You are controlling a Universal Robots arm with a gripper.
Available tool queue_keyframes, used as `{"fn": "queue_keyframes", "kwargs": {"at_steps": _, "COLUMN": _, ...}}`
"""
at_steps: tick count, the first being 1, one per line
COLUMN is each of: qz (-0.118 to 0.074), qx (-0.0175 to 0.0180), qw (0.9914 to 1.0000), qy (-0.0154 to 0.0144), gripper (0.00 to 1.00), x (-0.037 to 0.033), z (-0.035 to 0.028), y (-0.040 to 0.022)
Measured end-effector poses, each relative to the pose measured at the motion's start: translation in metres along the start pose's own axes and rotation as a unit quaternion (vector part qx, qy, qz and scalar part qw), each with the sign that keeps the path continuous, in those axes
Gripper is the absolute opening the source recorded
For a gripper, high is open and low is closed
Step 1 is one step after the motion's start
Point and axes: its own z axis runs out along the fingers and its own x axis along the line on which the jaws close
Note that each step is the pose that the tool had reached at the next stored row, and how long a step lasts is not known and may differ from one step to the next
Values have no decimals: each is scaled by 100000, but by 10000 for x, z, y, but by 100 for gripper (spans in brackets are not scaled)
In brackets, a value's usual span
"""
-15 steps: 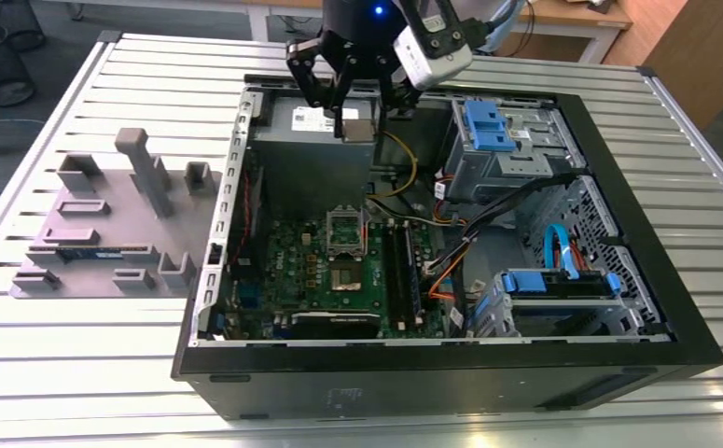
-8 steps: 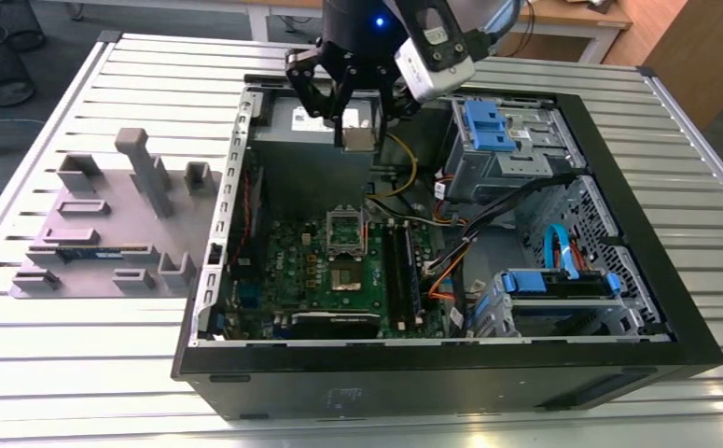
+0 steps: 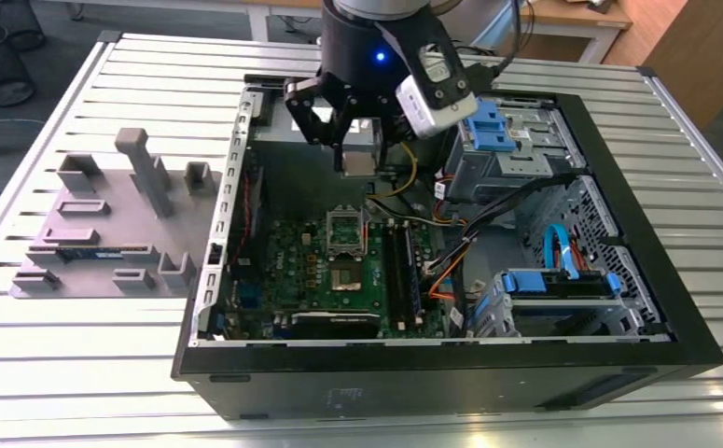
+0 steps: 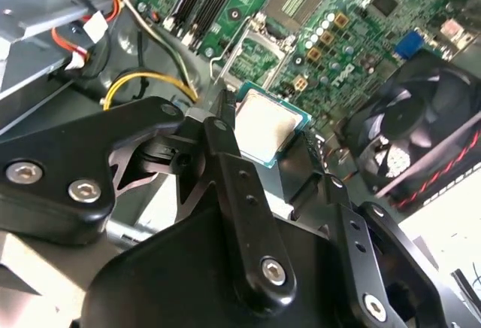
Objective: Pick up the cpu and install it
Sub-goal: 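Pick up the cpu and move it towards the insertion slot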
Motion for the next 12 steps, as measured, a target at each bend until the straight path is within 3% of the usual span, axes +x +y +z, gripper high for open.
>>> {"fn": "queue_keyframes", "kwargs": {"at_steps": 5, "qz": 38, "qx": 4, "qw": 100000, "qy": 12, "gripper": 47, "x": 5, "z": 85, "y": -65}}
{"fn": "queue_keyframes", "kwargs": {"at_steps": 12, "qz": 84, "qx": 4, "qw": 100000, "qy": 32, "gripper": 47, "x": 9, "z": 179, "y": -100}}
